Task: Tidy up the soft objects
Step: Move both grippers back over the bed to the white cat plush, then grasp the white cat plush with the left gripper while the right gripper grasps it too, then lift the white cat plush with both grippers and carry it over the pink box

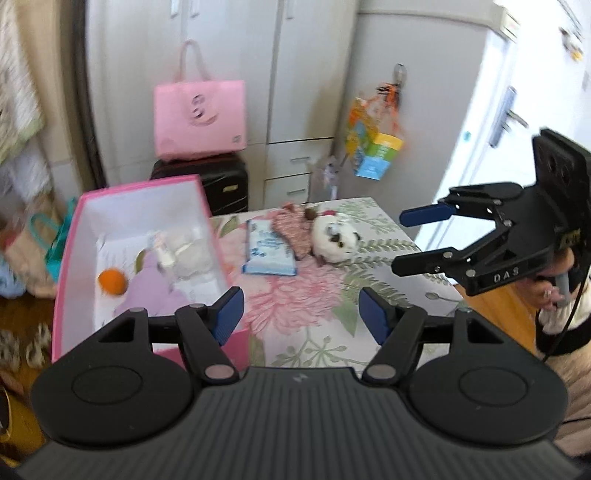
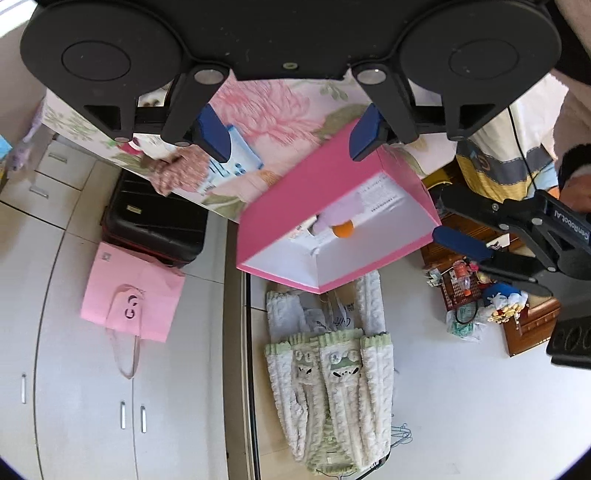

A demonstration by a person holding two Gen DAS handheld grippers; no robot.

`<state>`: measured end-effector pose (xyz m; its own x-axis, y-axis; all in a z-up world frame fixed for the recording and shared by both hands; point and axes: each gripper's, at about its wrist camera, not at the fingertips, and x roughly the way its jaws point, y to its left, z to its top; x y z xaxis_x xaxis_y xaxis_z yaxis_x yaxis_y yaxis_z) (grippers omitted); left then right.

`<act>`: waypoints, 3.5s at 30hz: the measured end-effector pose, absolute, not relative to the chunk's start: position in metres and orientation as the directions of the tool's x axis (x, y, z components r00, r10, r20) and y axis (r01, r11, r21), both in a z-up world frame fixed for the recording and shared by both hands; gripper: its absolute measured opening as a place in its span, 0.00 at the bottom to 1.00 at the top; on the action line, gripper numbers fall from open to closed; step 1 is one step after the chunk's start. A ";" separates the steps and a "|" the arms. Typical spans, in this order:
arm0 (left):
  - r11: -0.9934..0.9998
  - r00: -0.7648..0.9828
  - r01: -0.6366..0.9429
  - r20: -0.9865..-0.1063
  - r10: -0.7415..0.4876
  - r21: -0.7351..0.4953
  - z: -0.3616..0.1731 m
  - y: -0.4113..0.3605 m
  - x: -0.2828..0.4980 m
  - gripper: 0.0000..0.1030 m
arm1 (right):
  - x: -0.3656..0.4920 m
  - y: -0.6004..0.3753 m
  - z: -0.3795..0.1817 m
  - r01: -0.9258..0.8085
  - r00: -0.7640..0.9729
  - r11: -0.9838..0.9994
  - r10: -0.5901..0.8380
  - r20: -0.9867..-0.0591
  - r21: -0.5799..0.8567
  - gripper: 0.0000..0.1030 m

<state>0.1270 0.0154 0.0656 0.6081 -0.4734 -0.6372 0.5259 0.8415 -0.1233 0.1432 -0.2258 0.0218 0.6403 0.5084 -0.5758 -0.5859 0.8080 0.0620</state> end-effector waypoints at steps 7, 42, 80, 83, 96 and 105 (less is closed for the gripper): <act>0.776 0.552 0.620 -0.638 -0.537 -0.116 0.057 -0.024 0.130 0.66 | 0.135 -0.252 0.005 -0.548 0.674 0.834 0.483 -0.559 0.061 0.75; 0.848 0.593 0.502 -0.645 -0.482 -0.171 -0.061 -0.150 0.278 0.65 | 0.251 -0.294 -0.128 -0.346 0.751 0.931 0.349 -0.561 0.117 0.84; 0.810 0.501 0.505 -0.662 -0.558 -0.300 -0.073 -0.140 0.237 0.56 | 0.203 -0.259 -0.140 -0.184 0.792 0.969 0.245 -0.559 0.164 0.70; 0.808 0.504 0.514 -0.660 -0.557 -0.289 -0.072 -0.138 0.225 0.56 | 0.193 -0.257 -0.140 -0.181 0.796 0.969 0.244 -0.555 0.166 0.70; 0.812 0.525 0.538 -0.664 -0.532 -0.226 -0.060 -0.125 0.165 0.56 | 0.141 -0.250 -0.137 -0.221 0.797 0.949 0.309 -0.518 0.225 0.71; 0.790 0.492 0.559 -0.665 -0.561 -0.252 -0.045 -0.104 0.139 0.56 | 0.117 -0.236 -0.116 -0.260 0.765 0.946 0.325 -0.556 0.195 0.71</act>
<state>0.1394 -0.1040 -0.0451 0.4923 -0.5614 -0.6651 0.5593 0.7896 -0.2525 0.1174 -0.2358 -0.1160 0.7653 0.3246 -0.5558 -0.2598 0.9458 0.1947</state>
